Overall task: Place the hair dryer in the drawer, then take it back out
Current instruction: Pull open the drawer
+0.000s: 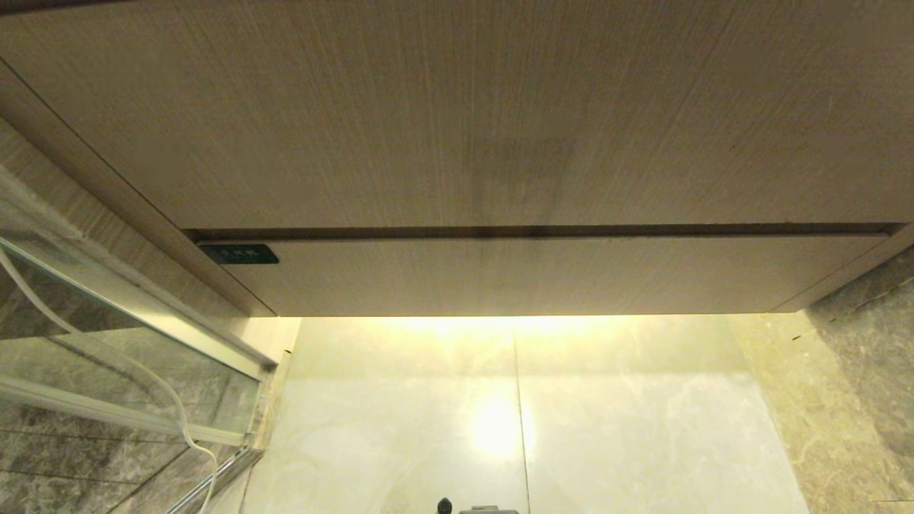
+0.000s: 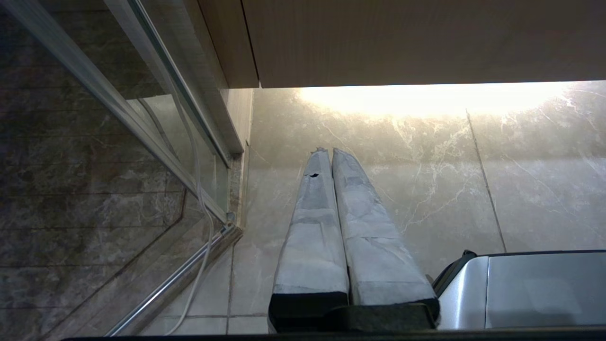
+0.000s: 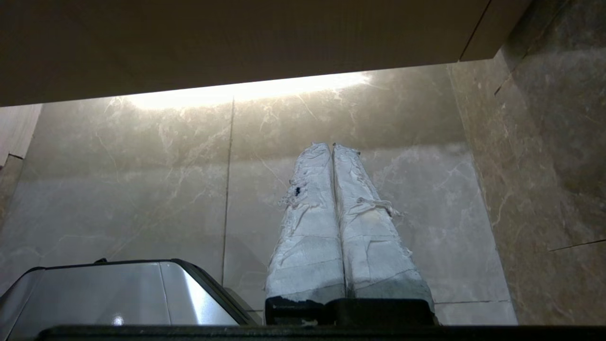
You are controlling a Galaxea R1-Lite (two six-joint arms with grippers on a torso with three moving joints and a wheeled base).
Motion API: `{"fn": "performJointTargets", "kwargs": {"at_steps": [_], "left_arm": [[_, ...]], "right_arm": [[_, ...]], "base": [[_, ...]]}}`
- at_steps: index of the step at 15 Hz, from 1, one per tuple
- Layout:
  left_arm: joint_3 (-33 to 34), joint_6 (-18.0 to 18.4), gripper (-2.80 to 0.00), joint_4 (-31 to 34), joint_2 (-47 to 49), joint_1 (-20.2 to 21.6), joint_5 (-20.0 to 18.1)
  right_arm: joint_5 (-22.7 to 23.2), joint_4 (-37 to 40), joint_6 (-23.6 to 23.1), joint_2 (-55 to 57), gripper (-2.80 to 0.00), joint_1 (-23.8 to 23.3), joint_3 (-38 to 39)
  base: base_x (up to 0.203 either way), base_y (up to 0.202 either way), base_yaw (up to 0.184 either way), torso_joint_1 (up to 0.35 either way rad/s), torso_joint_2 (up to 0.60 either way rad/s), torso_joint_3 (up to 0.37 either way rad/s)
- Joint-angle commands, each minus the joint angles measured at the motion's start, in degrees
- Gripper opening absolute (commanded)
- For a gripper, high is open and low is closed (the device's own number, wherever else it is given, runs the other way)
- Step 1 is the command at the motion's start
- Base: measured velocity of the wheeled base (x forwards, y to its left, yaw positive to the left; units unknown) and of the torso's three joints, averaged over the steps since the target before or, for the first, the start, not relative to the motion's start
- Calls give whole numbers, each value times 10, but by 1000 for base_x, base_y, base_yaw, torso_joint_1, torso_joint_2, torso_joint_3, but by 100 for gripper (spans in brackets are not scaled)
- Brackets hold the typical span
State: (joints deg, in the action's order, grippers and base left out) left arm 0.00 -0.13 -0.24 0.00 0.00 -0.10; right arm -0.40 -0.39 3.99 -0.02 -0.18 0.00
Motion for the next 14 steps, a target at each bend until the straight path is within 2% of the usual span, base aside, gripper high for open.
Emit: {"fn": "performJointTargets", "kwargs": {"at_steps": [1, 3, 5, 7, 9, 11, 13, 14], "left_arm": [[0, 0, -280, 0, -1, 0, 0], [0, 0, -280, 0, 0, 0, 0], [0, 0, -280, 0, -1, 0, 0], [0, 0, -280, 0, -1, 0, 0], [0, 0, -280, 0, 0, 0, 0], [0, 0, -280, 0, -1, 0, 0], [0, 0, -280, 0, -1, 0, 0], [0, 0, -280, 0, -1, 0, 0]], "right_arm": [[0, 2, -2, -2, -280, 0, -2], [-8, 15, -9, 3, -280, 0, -62], [-15, 84, -9, 40, -280, 0, -203], [-9, 156, 7, 144, -280, 0, -324], [21, 193, 35, 273, -280, 0, -414], [82, 226, 67, 385, -280, 1, -502], [152, 257, 84, 442, -280, 2, -534], [164, 298, 83, 459, -280, 9, -540]], "base": [[0, 0, 0, 0, 0, 0], [0, 0, 0, 0, 0, 0], [0, 0, 0, 0, 0, 0], [0, 0, 0, 0, 0, 0], [0, 0, 0, 0, 0, 0], [0, 0, 0, 0, 0, 0], [0, 0, 0, 0, 0, 0], [0, 0, 0, 0, 0, 0]]}}
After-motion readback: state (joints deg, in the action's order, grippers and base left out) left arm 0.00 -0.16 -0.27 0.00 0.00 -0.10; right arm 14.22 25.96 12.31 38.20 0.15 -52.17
